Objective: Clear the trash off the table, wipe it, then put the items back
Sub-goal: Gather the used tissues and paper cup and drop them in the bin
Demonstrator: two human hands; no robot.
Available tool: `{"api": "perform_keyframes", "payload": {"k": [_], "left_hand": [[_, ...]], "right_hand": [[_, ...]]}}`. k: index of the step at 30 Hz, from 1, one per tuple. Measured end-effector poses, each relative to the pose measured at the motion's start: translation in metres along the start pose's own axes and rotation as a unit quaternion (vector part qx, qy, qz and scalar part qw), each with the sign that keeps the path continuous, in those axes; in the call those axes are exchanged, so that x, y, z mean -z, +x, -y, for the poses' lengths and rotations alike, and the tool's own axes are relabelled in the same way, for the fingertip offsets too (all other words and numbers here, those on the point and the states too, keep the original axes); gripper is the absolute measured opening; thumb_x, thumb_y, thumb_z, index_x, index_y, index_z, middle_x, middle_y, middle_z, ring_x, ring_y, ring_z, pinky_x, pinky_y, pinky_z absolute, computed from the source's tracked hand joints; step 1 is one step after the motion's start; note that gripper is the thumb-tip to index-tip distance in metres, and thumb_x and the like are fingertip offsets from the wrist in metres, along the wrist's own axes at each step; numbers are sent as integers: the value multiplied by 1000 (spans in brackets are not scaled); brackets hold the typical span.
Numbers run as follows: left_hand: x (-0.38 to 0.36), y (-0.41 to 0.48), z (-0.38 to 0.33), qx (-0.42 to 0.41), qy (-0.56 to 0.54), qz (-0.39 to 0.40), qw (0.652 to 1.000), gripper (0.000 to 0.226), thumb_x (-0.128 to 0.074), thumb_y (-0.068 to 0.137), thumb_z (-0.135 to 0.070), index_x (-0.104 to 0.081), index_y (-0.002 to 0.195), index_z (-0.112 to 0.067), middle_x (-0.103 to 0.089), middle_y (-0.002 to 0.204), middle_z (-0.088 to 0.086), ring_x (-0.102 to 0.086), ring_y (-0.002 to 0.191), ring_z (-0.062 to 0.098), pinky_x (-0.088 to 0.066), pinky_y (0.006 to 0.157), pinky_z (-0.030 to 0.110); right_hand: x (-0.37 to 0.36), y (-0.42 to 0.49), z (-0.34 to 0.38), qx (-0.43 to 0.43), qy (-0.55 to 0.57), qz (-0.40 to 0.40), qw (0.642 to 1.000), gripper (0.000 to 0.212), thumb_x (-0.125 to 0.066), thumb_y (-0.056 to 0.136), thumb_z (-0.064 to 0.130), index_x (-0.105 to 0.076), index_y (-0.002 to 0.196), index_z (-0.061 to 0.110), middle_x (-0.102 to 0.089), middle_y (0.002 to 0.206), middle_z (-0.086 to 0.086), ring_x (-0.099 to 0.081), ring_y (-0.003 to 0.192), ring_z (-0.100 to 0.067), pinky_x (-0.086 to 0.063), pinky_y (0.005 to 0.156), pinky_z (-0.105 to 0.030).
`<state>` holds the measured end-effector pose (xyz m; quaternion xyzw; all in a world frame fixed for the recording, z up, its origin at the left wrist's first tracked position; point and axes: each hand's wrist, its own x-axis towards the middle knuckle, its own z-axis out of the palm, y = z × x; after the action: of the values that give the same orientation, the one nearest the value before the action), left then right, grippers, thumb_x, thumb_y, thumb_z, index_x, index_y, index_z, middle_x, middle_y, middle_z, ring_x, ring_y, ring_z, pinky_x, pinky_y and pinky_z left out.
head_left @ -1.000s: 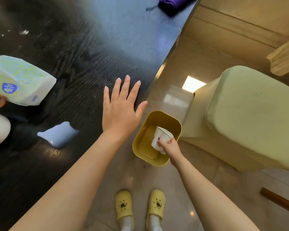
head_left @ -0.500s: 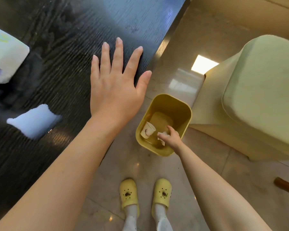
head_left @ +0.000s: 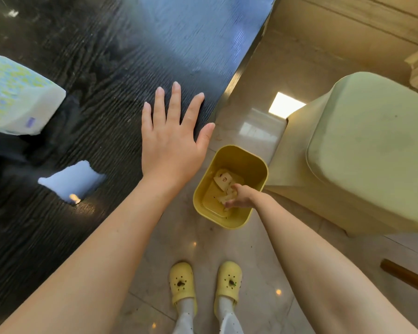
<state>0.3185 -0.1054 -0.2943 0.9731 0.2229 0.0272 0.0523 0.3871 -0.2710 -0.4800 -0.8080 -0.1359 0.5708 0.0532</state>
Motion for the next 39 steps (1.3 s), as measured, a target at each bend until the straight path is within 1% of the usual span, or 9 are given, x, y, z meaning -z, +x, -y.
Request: {"api": "perform_keyframes", "payload": {"k": [3,6,10,16,20,23,29,34,39], "left_hand": [[0,0,0,2,7,8,1000,60,-20,94,-54,-17,148,-29,-11,159,12,-5,146,33,-6,117,50],[1,1,0,1,11,18,1000,60,-20,94,-54,-15,149,-29,-9,159,12,-4,146,33,-5,117,50],[5,2,-2,1,21,55,998,62,-21,95,-53,-7,150,-28,-2,160,12,2,146,33,-1,117,49],[26,9,-8,-10,92,147,985,69,-24,96,-52,8,149,-23,9,158,18,7,145,39,-5,117,53],[55,17,-16,22,33,216,976,66,-37,96,-43,-5,150,-22,2,159,14,1,146,34,-12,117,53],[85,16,-19,39,-2,222,974,65,-47,94,-36,-16,149,-19,-6,159,12,-9,146,31,-19,114,53],[160,8,-3,29,-71,296,952,54,-48,94,-32,-33,143,-14,-30,153,10,-28,140,29,-30,112,44],[232,-11,11,38,-65,285,956,47,-45,95,-34,-44,137,-14,-49,141,6,-46,128,22,-38,103,34],[282,-50,36,85,-80,272,955,40,-44,94,-34,-51,130,-18,-56,132,3,-52,119,20,-40,97,31]], "right_hand": [[21,-21,8,14,-126,20,992,82,-67,80,47,-27,146,21,-41,145,-7,-45,130,-32,-41,107,-46],[46,-46,19,24,-186,34,982,82,-67,77,50,-29,145,23,-42,145,-3,-45,130,-32,-39,108,-48],[81,-86,35,18,-209,22,978,75,-64,78,56,-39,141,23,-49,137,-3,-51,122,-32,-44,104,-46],[134,-164,62,30,-227,-5,973,78,-60,79,60,-38,142,22,-46,142,-6,-49,126,-33,-46,101,-46],[153,-211,79,60,-235,-22,970,71,-56,84,56,-39,142,19,-47,143,-7,-49,127,-31,-45,103,-46],[163,-247,94,77,-241,-32,967,69,-56,86,53,-40,142,16,-50,140,-7,-54,121,-28,-48,99,-43],[174,-323,124,102,-267,-53,957,64,-54,86,53,-46,137,15,-54,135,-5,-59,115,-25,-50,96,-41],[173,-381,164,133,-316,-64,937,63,-53,87,53,-46,137,14,-56,134,-6,-60,114,-25,-50,93,-40],[157,-413,208,158,-374,-55,912,64,-52,88,54,-45,138,15,-55,136,-6,-60,116,-25,-49,99,-45]]}}
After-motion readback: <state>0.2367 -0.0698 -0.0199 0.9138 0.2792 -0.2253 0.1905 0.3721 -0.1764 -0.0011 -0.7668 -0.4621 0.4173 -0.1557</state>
